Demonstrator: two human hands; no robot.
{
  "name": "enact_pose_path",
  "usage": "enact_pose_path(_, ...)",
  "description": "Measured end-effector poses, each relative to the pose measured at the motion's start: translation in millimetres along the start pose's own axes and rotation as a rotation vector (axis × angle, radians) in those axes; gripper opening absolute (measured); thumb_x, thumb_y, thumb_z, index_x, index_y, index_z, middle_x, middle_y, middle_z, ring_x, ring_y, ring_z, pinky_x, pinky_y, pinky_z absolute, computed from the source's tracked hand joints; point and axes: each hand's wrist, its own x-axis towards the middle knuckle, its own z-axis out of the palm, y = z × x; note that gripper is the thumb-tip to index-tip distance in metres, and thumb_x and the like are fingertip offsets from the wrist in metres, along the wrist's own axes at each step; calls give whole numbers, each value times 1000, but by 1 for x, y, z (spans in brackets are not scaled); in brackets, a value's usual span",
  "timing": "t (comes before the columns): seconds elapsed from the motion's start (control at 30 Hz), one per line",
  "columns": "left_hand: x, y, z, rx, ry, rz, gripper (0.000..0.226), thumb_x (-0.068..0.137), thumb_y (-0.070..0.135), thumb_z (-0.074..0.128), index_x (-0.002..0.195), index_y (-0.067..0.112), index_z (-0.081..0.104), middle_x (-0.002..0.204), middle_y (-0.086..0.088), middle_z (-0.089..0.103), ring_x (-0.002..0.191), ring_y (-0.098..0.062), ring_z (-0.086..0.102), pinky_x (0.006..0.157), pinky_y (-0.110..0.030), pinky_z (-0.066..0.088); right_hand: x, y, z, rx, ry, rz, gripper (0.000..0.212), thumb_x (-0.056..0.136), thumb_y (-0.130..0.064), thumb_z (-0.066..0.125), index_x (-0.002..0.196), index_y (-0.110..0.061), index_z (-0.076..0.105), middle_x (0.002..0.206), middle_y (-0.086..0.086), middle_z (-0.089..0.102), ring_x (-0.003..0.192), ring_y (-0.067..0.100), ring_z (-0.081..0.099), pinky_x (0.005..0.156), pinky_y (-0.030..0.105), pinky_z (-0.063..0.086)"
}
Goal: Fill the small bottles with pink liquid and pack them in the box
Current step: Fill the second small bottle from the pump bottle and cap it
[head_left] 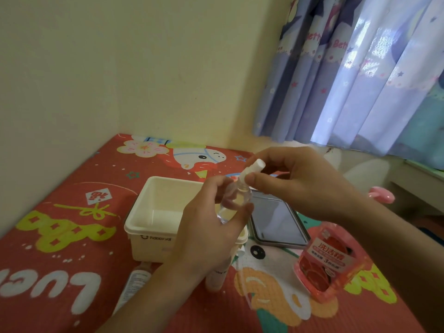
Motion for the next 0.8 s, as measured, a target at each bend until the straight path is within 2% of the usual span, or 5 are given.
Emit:
enact_pose_path(0.17,-1,-2,0,40,-16,50,36,85,38,76,114,36,56,101,19,66,100,1,62,73,-21,51,6,-6,-11,-134,-164,79,10,87,-36,71,93,-30,76,82,-16,75,76,2,70,73,30,58)
enact_pose_path(0.37,-1,-4,0,71,-6,86,33,85,46,71,111,46,51,102,22,64,102,1,61,72,-18,51,15,-23,-11,-450,-172,31,25,87,-47,65,81,-24,71,68,-13,66,65,8,65,57,29,53)
enact_pose_path(0.53,1,-5,-4,64,-8,98,36,85,42,75,111,48,51,102,22,64,101,4,60,75,-15,50,18,-28,-12,-400,-204,86,29,86,-50,66,70,-26,65,58,-19,61,58,4,65,55,26,54)
enact_pose_path(0.73,-2,-4,0,57,-23,110,33,87,43,73,114,38,55,100,20,65,100,-1,63,71,-20,51,24,-28,3,-654,-94,176,65,83,-72,49,49,-16,52,38,-2,45,43,16,45,43,26,30)
enact_pose_path(0.8,-2,-4,-1,57,-18,111,31,87,46,71,113,40,54,101,22,65,97,0,64,69,-20,52,25,-28,5,-688,-90,210,75,78,-84,36,53,-16,56,40,-3,48,45,15,50,44,26,38)
